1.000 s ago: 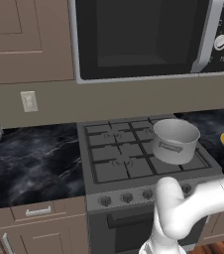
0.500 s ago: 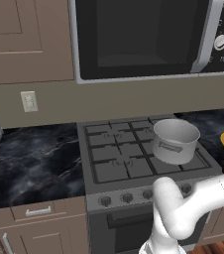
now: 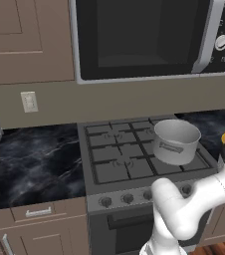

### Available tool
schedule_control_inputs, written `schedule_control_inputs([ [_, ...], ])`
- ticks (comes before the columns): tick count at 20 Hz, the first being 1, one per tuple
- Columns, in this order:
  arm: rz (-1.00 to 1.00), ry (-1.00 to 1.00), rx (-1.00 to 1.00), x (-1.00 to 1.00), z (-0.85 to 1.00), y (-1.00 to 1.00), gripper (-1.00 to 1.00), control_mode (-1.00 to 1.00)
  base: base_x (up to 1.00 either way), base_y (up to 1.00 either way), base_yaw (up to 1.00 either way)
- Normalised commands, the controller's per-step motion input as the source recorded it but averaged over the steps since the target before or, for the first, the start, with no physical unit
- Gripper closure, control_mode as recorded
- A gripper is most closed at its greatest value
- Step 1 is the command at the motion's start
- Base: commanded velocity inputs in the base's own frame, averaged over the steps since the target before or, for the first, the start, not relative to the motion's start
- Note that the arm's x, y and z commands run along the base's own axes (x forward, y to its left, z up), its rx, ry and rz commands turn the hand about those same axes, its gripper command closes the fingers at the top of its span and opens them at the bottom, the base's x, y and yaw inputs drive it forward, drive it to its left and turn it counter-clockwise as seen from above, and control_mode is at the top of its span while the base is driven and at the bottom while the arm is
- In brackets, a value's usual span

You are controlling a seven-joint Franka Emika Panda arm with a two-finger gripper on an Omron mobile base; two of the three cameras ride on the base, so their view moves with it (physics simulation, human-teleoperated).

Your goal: Retrieve the frozen meat and place it in the pot on a burner. Then turn the burner on.

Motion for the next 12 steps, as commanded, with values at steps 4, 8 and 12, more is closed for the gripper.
schedule_control_inputs([
  [4, 0.00, 0.00, 0.00, 0.15, -0.44, 0.00, -1.00, -1.00, 0.00, 0.00, 0.00],
  [8, 0.00, -0.04, 0.00, 0.23, -0.21, 0.00, -1.00, -1.00, 0.00, 0.00, 0.00],
  [12, 0.00, -0.04, 0.00, 0.16, -0.14, 0.00, -1.00, -1.00, 0.00, 0.00, 0.00],
])
